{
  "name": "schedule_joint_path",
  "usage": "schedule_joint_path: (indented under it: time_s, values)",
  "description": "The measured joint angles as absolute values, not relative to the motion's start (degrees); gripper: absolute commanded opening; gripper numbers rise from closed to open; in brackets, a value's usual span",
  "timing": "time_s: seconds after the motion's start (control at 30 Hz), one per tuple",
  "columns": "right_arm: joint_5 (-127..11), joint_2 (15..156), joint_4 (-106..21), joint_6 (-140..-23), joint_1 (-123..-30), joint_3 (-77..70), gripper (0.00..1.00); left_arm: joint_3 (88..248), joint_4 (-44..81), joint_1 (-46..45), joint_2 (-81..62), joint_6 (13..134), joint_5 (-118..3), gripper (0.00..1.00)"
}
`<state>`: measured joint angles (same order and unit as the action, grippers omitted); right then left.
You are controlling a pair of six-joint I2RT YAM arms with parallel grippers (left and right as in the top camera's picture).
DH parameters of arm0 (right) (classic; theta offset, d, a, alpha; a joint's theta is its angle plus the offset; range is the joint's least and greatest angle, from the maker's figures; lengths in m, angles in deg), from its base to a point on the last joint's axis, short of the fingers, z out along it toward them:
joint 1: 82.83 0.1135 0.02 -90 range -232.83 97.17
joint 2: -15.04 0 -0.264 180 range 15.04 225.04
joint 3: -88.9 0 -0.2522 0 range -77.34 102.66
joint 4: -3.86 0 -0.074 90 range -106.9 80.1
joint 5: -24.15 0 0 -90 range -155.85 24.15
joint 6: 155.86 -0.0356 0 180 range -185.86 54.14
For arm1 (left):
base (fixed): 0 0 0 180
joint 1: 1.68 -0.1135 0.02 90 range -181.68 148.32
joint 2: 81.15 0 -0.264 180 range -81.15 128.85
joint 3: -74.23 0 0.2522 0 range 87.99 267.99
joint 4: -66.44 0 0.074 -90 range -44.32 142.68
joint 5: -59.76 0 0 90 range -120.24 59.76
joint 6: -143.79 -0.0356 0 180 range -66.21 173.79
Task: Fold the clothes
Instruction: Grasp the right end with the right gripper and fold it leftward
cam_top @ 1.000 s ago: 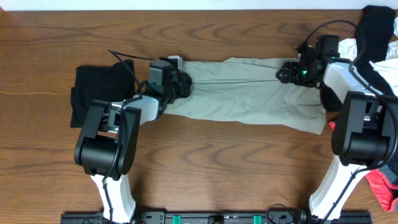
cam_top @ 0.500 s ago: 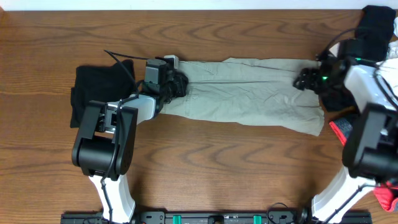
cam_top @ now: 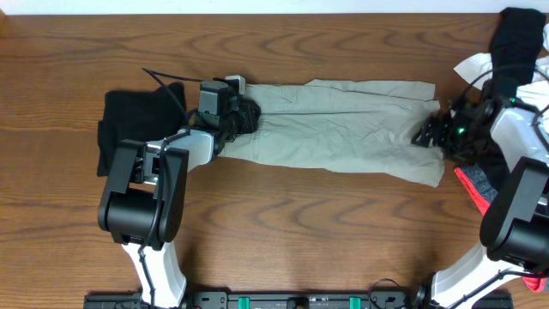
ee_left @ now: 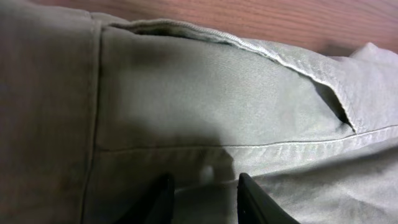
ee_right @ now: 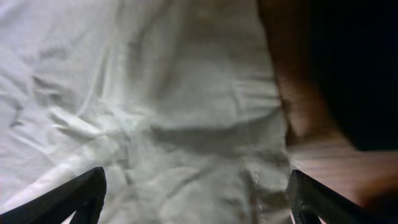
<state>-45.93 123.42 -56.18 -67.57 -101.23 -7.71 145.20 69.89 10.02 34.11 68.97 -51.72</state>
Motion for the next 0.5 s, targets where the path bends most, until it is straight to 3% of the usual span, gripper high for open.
schedule_joint_path:
  time_s: [0.17,0.5]
  values:
    - [-43.8,123.2,-51.4,-68.7,-101.2,-11.4,0.99,145.4,69.2,10.0,34.0,69.0,-51.7,0.35]
    - [-38.0,121.8,-34.4,-71.8,-100.7,-17.0,0.99,145.5,69.1,10.0,34.0,69.0,-51.7,0.36]
